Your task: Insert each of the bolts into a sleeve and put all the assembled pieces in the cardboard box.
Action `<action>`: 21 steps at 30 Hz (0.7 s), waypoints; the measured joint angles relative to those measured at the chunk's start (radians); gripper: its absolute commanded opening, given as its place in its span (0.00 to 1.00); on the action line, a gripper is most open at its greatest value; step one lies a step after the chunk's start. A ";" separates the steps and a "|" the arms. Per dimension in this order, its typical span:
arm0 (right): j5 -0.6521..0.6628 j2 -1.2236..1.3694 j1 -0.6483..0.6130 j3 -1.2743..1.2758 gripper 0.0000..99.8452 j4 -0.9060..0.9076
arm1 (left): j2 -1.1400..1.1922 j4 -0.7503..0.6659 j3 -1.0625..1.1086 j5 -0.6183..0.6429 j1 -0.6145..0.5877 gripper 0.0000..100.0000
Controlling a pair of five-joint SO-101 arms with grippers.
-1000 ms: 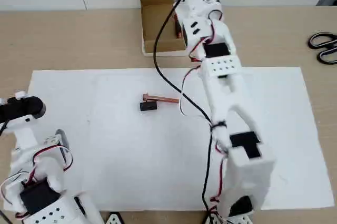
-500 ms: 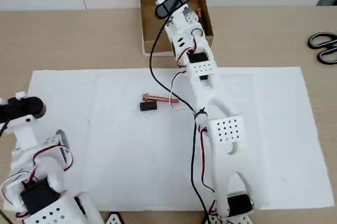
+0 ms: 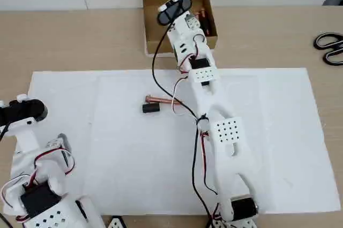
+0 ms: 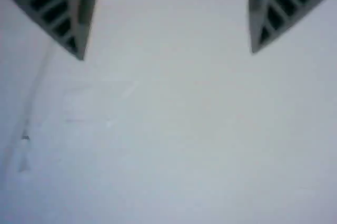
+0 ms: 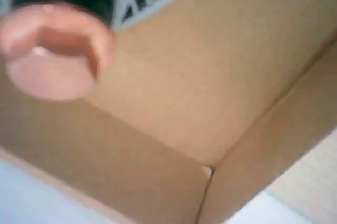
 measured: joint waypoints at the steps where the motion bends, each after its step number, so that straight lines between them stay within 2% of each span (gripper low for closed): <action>1: 0.000 0.000 0.000 0.000 0.01 0.000 | 0.000 0.000 0.000 0.000 0.000 0.19; 21: 0.000 0.014 -0.002 -0.002 0.01 0.000 | 0.000 0.000 0.000 0.000 0.000 0.19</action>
